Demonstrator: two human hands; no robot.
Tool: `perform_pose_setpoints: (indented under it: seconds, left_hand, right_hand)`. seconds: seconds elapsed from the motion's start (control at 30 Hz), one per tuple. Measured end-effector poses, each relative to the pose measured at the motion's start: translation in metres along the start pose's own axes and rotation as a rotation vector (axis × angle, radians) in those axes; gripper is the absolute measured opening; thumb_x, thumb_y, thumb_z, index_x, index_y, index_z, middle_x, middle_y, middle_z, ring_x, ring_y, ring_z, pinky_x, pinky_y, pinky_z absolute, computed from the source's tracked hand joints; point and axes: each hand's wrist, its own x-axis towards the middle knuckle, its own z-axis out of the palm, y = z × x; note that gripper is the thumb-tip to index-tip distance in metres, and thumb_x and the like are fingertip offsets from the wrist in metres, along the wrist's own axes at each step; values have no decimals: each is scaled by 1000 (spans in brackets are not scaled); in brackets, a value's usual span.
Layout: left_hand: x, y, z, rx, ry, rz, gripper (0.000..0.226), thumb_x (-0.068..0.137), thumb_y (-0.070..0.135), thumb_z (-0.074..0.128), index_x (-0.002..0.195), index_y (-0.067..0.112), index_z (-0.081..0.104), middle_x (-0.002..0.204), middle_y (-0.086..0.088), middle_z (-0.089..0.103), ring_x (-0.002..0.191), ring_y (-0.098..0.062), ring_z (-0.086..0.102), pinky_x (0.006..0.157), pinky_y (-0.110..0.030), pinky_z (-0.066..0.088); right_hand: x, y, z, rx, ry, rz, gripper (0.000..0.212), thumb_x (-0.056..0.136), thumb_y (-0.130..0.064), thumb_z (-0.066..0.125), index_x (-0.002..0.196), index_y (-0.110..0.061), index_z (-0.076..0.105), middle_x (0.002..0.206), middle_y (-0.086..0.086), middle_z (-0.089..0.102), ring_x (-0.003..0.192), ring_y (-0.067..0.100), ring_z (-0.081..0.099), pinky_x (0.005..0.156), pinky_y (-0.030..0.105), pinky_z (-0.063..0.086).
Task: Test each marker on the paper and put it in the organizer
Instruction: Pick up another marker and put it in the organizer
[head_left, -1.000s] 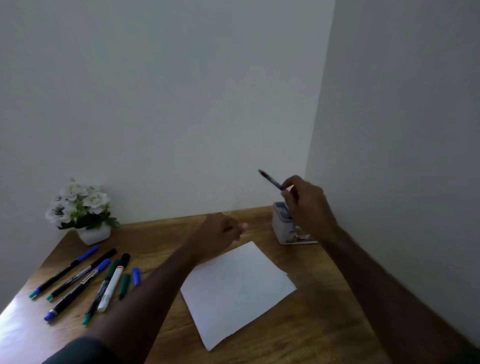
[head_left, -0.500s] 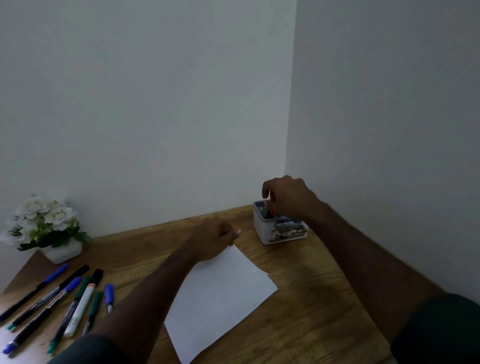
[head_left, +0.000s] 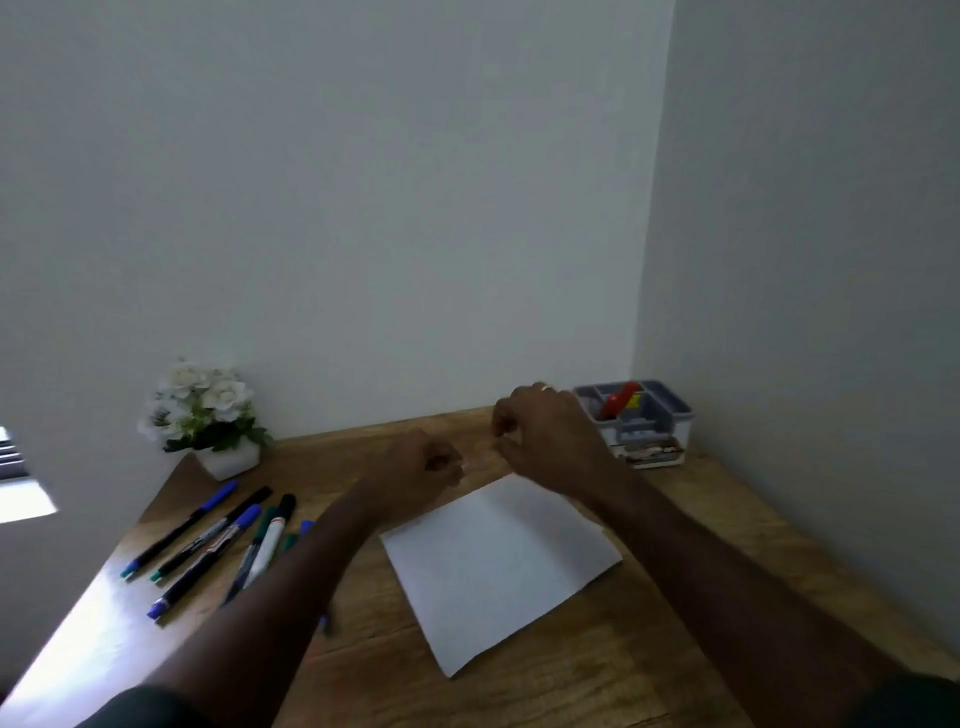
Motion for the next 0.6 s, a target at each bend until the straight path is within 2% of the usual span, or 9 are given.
perform_pose_setpoints:
  seconds: [0.1, 0.17, 0.27, 0.4, 0.5, 0.6]
  left_hand:
    - [-37, -23, -23, 21, 49, -89, 14, 90, 20, 65, 83, 11, 72, 82, -1, 72, 79, -18, 65, 73, -34, 50]
    - [-63, -42, -42, 49, 101, -126, 8, 87, 13, 68, 86, 12, 75, 84, 5, 73, 79, -10, 66, 73, -28, 51]
    - [-98, -66, -66, 86, 141, -202, 10, 83, 10, 70, 84, 19, 77, 83, 10, 74, 78, 1, 67, 76, -27, 56]
    - [-133, -81, -83, 132, 175, -301, 12, 82, 9, 70, 88, 15, 78, 76, 11, 69, 66, 10, 59, 65, -9, 42]
    - [-145, -86, -85, 101, 193, -333, 12, 85, 13, 71, 93, 17, 78, 78, 13, 67, 70, 6, 60, 62, -9, 40]
    - [-147, -89, -84, 74, 206, -327, 15, 87, 15, 70, 100, 19, 75, 84, 13, 65, 77, 1, 60, 61, -5, 41]
  right_hand:
    - [-3, -44, 33, 116, -59, -75, 11, 84, -25, 66, 92, -20, 71, 95, -1, 70, 92, 19, 60, 84, 36, 49]
    - [-3, -74, 55, 170, -99, -114, 9, 83, -27, 69, 89, -20, 70, 92, -3, 70, 89, 16, 60, 81, 32, 49]
    - [-2, -117, 81, 211, -196, -126, 12, 83, -33, 69, 85, -21, 67, 93, -1, 68, 90, 17, 60, 78, 32, 49]
    - [0, -157, 102, 137, -365, -68, 21, 79, -38, 66, 77, -17, 62, 81, 4, 60, 81, 26, 62, 63, 32, 45]
    - [-2, -171, 113, 94, -464, 26, 20, 77, -34, 66, 79, -20, 51, 85, 2, 54, 84, 25, 60, 64, 31, 41]
    - [0, -175, 112, 128, -439, 116, 14, 84, -29, 63, 83, -18, 55, 86, 1, 56, 83, 20, 60, 64, 32, 48]
